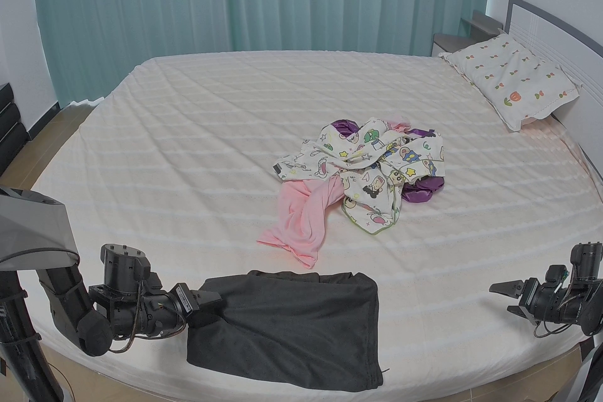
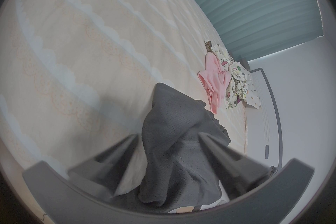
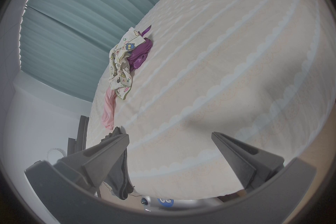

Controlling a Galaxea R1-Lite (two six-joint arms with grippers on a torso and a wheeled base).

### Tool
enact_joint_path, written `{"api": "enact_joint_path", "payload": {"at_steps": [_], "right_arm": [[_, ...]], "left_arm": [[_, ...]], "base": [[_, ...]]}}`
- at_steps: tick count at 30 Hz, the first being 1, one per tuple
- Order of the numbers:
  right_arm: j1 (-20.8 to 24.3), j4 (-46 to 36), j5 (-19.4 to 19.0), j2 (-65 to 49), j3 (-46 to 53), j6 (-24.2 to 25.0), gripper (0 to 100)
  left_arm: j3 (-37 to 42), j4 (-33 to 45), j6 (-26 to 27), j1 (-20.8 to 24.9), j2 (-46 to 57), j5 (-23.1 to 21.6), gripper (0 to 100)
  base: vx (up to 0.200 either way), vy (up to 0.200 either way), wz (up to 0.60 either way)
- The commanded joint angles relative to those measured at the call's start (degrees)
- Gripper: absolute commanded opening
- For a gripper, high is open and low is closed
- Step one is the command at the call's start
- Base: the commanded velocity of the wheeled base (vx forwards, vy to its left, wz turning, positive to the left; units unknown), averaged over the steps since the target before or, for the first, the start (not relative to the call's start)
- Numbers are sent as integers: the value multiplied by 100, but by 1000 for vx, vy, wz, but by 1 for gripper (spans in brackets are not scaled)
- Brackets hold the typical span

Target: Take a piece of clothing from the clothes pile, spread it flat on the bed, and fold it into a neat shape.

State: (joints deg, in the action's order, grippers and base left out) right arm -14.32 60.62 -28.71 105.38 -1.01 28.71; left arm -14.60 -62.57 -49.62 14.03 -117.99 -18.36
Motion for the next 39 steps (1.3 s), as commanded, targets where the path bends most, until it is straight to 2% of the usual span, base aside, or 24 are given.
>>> {"api": "enact_joint_path", "payload": {"at_steps": [1, 5, 7, 9, 10, 16, 21, 26, 27, 30, 31, 32, 33, 35, 36, 37, 39], "right_arm": [[9, 2, -3, 18, 48, 3, 100], [61, 20, -3, -61, 31, 12, 100], [220, 20, -3, -43, -4, 21, 100], [255, 20, 6, -35, -13, 30, 100], [413, 90, 23, 1, -83, 161, 100], [773, 538, 94, 27, -180, 627, 100], [808, 652, 208, 185, -224, 654, 100], [1028, 688, 278, 537, -391, 689, 100], [1107, 688, 322, 598, -417, 706, 100], [1362, 705, 454, 730, -514, 891, 100], [1599, 802, 612, 800, -628, 1111, 100], [1599, 802, 612, 800, -628, 1111, 100], [1951, 995, 876, 897, -787, 1409, 100], [2311, 1215, 1157, 1064, -945, 1647, 100], [2311, 1215, 1157, 1064, -945, 1647, 100], [2672, 1364, 1386, 1310, -1120, 1743, 100], [2979, 1487, 1570, 1600, -1367, 1787, 100]], "left_arm": [[72, 0, -4, -14, 22, -1, 100], [204, -176, 22, -155, 163, 131, 100], [230, -378, 5, -410, 233, 122, 100], [230, -431, 5, -445, 215, 122, 100], [195, -537, 13, -507, 171, 131, 100], [81, -923, 48, -392, -382, 122, 100], [1, -1354, 40, -252, -787, 87, 100], [-183, -1389, 31, 47, -980, 219, 100], [-236, -1389, 22, 47, -980, 254, 0], [-315, -1398, -39, 47, -980, 342, 0], [-324, -1415, -162, 38, -971, 421, 0], [-324, -1415, -162, 38, -971, 421, 0], [-324, -1495, -321, 29, -945, 526, 0], [-306, -1662, -435, 12, -945, 658, 0], [-306, -1662, -435, 12, -945, 658, 0], [-271, -1855, -488, 12, -980, 764, 0], [-262, -2004, -514, 12, -1024, 843, 0]], "base": [[0, 0, 0], [0, 0, 0], [0, 0, 0], [0, 0, 0], [0, 0, 0], [0, 0, 0], [0, 0, 0], [0, 0, 0], [0, 0, 0], [0, 0, 0], [0, 0, 0], [0, 0, 0], [0, 0, 0], [0, 0, 0], [0, 0, 0], [0, 0, 0], [0, 0, 0]]}}
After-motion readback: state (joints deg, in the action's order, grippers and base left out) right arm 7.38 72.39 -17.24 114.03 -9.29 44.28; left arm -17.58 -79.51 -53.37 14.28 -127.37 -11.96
